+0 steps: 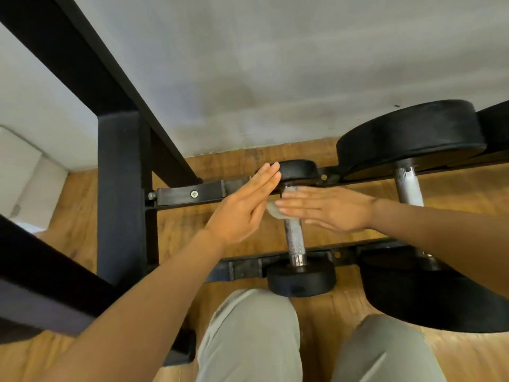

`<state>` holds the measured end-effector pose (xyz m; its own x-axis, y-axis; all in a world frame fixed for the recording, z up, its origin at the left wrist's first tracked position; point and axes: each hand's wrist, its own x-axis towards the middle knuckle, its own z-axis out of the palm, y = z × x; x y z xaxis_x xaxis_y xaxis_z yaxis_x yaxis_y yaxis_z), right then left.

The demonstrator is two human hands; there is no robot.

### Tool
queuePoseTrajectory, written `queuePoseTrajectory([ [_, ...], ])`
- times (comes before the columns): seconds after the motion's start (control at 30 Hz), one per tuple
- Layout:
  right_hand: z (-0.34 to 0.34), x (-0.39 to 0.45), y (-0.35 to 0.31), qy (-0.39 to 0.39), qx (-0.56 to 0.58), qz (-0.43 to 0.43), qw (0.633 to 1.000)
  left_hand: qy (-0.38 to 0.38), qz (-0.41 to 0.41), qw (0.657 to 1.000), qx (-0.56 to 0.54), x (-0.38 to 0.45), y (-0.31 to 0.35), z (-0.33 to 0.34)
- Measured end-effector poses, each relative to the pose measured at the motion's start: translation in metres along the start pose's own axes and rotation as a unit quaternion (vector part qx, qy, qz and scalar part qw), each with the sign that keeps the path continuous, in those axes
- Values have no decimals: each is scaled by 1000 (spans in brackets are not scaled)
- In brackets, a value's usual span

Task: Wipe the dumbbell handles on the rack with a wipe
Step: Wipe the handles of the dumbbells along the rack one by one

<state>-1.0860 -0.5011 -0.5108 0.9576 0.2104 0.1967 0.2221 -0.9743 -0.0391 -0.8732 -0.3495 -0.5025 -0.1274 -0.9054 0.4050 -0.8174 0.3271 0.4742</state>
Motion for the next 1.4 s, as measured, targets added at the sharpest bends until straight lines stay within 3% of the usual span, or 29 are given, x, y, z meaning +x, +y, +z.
queuePoseTrajectory([
  [0.13, 11, 1, -3, -15, 78, 68, 994, 16, -1, 1000, 12, 1, -1, 2],
  [0.27, 8, -17, -15, -154, 92, -110, 978, 41, -8, 999, 23, 1, 2, 4],
  [0.4, 4, -12, -11, -140, 64, -164, 974, 57, -18, 998, 18, 1, 6, 9],
  [0.43, 3, -9, -6, -119, 46, -156, 980, 58, -23, 998, 19, 1, 7, 10],
  [0.53, 0, -3, 9, -34, 21, -18, 999, 53, -23, 998, 30, 1, 6, 9],
  [0.63, 4, -4, -4, -27, 21, 62, 997, 47, -14, 998, 45, 1, 6, 8],
  [0.77, 12, -15, -30, -121, -2, -104, 987, 51, 2, 996, 67, 0, 7, 7],
  [0.83, 10, -12, -19, -131, -4, -141, 981, 51, 14, 995, 88, 0, 5, 7],
  [0.93, 10, -4, -5, -106, 0, -108, 988, 37, 34, 989, 136, 0, 5, 4],
  [1.1, 3, -5, -2, -57, -7, 33, 998, -41, 95, 957, 272, 4, 1, -2],
  [1.2, 1, -6, -9, -49, 40, 105, 992, -50, 107, 948, 294, 6, -2, -2],
  [1.27, 3, -9, -20, -89, 50, 83, 991, -56, 112, 949, 288, 6, -4, -2],
  [1.4, -2, -8, -37, -189, 69, -43, 979, -71, 108, 960, 249, 5, -10, -2],
])
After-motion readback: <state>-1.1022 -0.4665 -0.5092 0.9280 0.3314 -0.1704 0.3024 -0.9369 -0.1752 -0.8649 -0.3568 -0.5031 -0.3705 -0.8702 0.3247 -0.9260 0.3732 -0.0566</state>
